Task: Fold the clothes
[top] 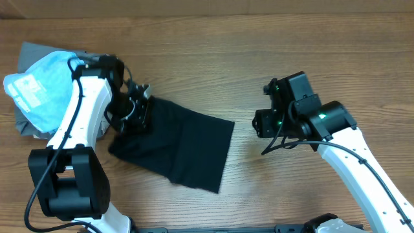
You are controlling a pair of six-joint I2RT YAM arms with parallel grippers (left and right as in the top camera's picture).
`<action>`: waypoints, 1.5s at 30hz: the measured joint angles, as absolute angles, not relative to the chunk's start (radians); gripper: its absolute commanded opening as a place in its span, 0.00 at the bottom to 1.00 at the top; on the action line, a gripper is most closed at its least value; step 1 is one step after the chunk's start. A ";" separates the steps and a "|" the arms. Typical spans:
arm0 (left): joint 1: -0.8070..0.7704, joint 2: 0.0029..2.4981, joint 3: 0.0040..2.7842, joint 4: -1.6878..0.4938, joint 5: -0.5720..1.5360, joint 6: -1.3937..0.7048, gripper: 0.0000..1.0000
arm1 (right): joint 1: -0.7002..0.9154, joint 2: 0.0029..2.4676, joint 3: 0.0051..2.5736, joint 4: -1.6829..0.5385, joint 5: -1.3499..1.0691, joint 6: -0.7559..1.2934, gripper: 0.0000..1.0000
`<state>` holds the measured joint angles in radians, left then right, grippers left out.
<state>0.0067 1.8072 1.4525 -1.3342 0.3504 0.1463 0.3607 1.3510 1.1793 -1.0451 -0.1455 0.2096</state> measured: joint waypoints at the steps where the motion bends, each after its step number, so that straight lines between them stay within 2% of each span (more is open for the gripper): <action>1: -0.014 1.807 1.479 -1.340 0.344 0.135 0.04 | 0.348 1.351 1.179 -1.045 -0.145 0.210 0.52; 10: -0.302 1.807 1.512 -1.269 0.293 -0.004 0.05 | 0.274 1.351 1.179 -1.067 -0.141 0.210 0.52; 14: -0.447 1.807 1.512 -1.185 0.253 -0.093 0.09 | 0.263 1.351 1.179 -1.067 -0.142 0.216 0.53; 17: -0.546 1.807 1.512 -1.172 0.209 -0.160 0.16 | 0.257 1.351 1.179 -1.070 -0.141 0.228 0.52; 19: -0.599 1.807 1.512 -1.174 0.192 -0.195 0.26 | 0.256 1.351 1.179 -1.070 -0.141 0.232 0.53; 20: -0.620 1.807 1.512 -1.175 0.187 -0.208 0.27 | 0.256 1.351 1.179 -1.070 -0.141 0.234 0.53; 29: -0.700 1.807 1.512 -1.181 0.163 -0.322 0.15 | 0.256 1.351 1.179 -1.071 -0.141 0.245 0.53; 37: -0.735 1.807 1.512 -1.219 0.164 -0.368 0.13 | 0.256 1.351 1.179 -1.069 -0.141 0.257 0.56; 45: -0.847 1.807 1.512 -1.202 0.164 -0.403 0.10 | 0.256 1.351 1.179 -1.037 -0.141 0.260 0.59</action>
<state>-0.8467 1.8072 1.5116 -1.2022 0.1642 -0.4030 0.2558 1.3510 1.1793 -1.0374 -0.1410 0.2600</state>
